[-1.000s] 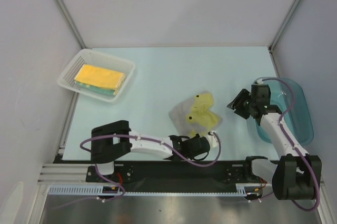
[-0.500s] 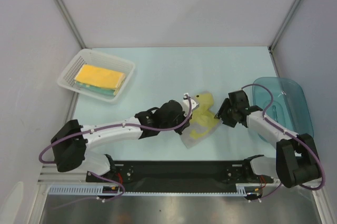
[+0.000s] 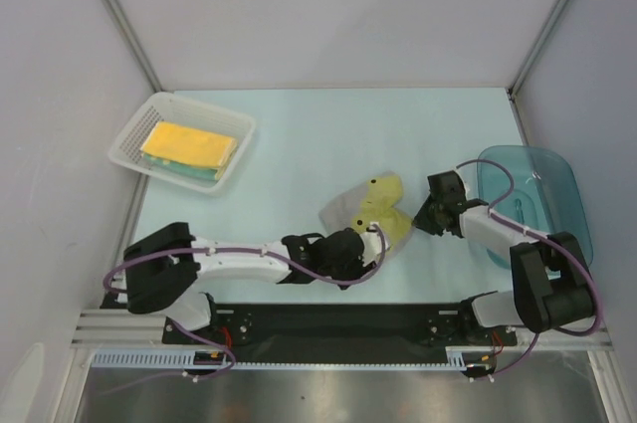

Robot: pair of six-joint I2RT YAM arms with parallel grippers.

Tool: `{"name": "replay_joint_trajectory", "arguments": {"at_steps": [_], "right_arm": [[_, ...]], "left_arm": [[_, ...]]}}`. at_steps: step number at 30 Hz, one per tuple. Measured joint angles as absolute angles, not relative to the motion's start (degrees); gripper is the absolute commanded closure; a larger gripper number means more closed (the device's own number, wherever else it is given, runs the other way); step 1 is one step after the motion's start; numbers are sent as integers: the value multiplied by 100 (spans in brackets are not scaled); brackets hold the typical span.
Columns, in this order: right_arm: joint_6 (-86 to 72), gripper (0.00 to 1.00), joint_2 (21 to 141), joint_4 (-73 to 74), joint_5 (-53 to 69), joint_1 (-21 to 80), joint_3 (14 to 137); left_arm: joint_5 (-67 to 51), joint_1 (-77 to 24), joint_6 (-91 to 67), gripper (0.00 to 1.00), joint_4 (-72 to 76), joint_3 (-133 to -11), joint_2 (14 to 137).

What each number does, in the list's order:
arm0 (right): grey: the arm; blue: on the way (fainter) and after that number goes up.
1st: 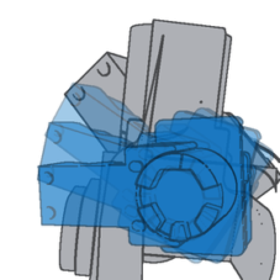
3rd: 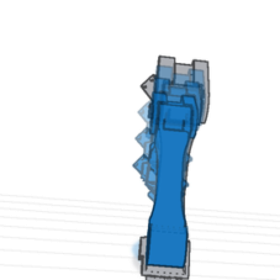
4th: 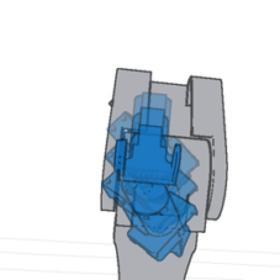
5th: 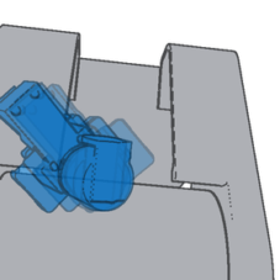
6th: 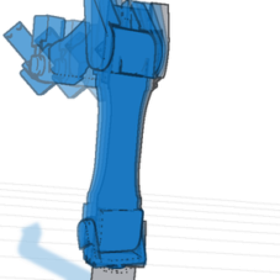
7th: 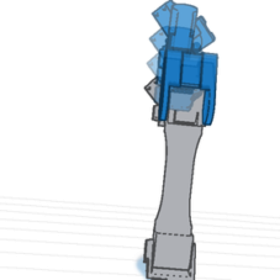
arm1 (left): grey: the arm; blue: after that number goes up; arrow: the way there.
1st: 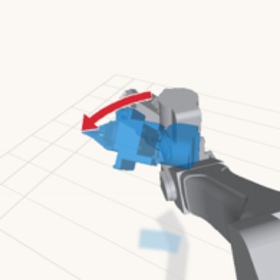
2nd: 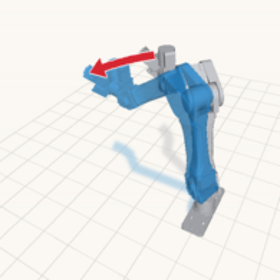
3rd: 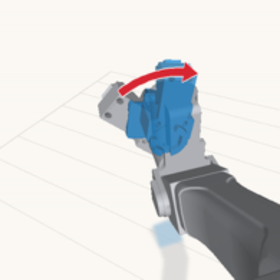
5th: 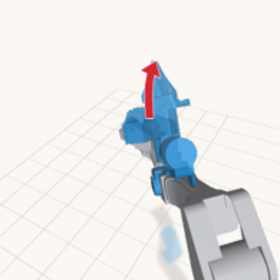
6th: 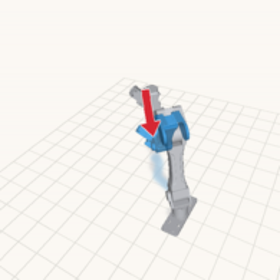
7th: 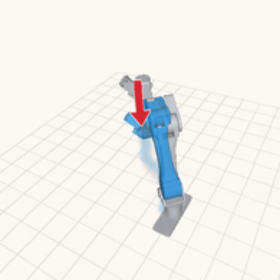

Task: Fold and stack the towels
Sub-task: Flatten out the crumpled towel

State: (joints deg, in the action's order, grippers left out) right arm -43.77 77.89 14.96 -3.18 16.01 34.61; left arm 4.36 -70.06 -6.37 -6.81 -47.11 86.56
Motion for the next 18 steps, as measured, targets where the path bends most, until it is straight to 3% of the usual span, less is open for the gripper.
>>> {"name": "replay_joint_trajectory", "arguments": {"at_steps": [1,4,15,18], "right_arm": [[-4397,90,7815,1450,-318,1601,3457],[-4418,100,7819,1354,-318,1601,3398],[-4421,100,7734,1168,-296,1601,3269],[-4418,100,7717,1153,-292,1601,3251]], "left_arm": [[495,-7087,-596,51,-681,-4751,8816],[698,-7236,-545,47,-703,-4827,9225],[1055,-7437,-493,45,-735,-5068,9668],[1090,-7446,-499,51,-672,-5179,9797]]}}
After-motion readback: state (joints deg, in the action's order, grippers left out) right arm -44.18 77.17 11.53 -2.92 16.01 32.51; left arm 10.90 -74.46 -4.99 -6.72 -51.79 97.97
